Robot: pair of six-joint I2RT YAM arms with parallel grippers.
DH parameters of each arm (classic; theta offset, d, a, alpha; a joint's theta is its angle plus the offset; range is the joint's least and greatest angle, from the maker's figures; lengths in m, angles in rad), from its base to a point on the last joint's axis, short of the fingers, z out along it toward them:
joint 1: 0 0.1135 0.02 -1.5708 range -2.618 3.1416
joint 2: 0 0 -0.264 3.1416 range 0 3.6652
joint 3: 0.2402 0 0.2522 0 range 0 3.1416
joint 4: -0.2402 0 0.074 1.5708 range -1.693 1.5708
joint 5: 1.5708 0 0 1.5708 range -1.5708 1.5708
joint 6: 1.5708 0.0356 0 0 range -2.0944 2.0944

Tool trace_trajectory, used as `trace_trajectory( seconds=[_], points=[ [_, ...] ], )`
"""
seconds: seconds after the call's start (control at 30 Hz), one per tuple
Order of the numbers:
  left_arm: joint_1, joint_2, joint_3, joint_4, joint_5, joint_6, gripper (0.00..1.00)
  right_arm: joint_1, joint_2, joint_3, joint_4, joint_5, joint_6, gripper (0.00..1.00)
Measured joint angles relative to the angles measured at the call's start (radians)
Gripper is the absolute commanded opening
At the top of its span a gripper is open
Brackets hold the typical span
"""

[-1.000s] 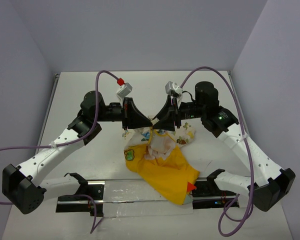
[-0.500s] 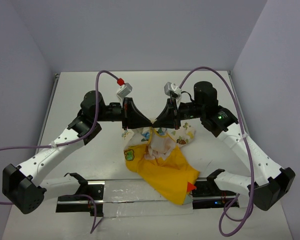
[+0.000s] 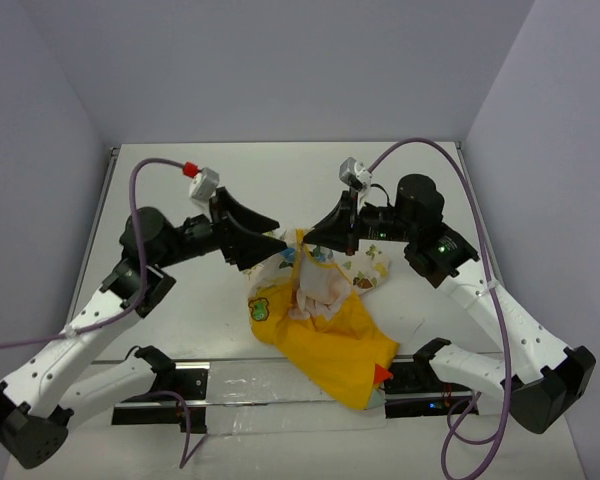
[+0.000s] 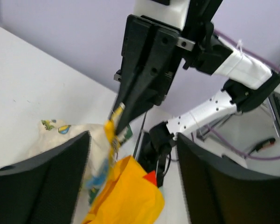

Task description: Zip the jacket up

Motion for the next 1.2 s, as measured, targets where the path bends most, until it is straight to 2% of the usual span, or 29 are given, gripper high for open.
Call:
trace_trajectory(
  seconds=[0.07, 0.17, 0.23, 0.3, 0.37, 0.5, 0.63, 1.2],
  points=[
    [-0.001, -0.081, -0.079, 0.040, -0.055, -0.062, 0.53, 0.000, -0.009, -0.022, 0.059, 0.058, 0.055, 0.00],
    [-0.021, -0.156, -0.190, 0.091, -0.126, -0.144, 0.52, 0.000, -0.012, -0.057, 0.143, 0.125, 0.129, 0.00],
    [-0.048, -0.162, -0.246, 0.116, -0.164, -0.191, 0.55, 0.000, -0.012, -0.072, 0.178, 0.158, 0.166, 0.00],
    [-0.081, -0.142, -0.281, 0.138, -0.185, -0.229, 0.65, 0.000, -0.012, -0.080, 0.205, 0.182, 0.195, 0.00],
    [-0.104, -0.102, -0.298, 0.170, -0.193, -0.266, 0.70, 0.000, -0.012, -0.080, 0.225, 0.193, 0.216, 0.00],
    [-0.109, -0.040, -0.320, 0.253, -0.214, -0.331, 0.75, 0.000, -0.013, -0.080, 0.251, 0.202, 0.236, 0.00],
    [-0.109, -0.014, -0.329, 0.321, -0.245, -0.366, 0.77, 0.000, -0.015, -0.080, 0.253, 0.202, 0.240, 0.00],
    [-0.095, 0.093, -0.239, 0.364, -0.268, -0.341, 0.72, 0.000, -0.015, -0.080, 0.251, 0.200, 0.240, 0.00]
  ],
)
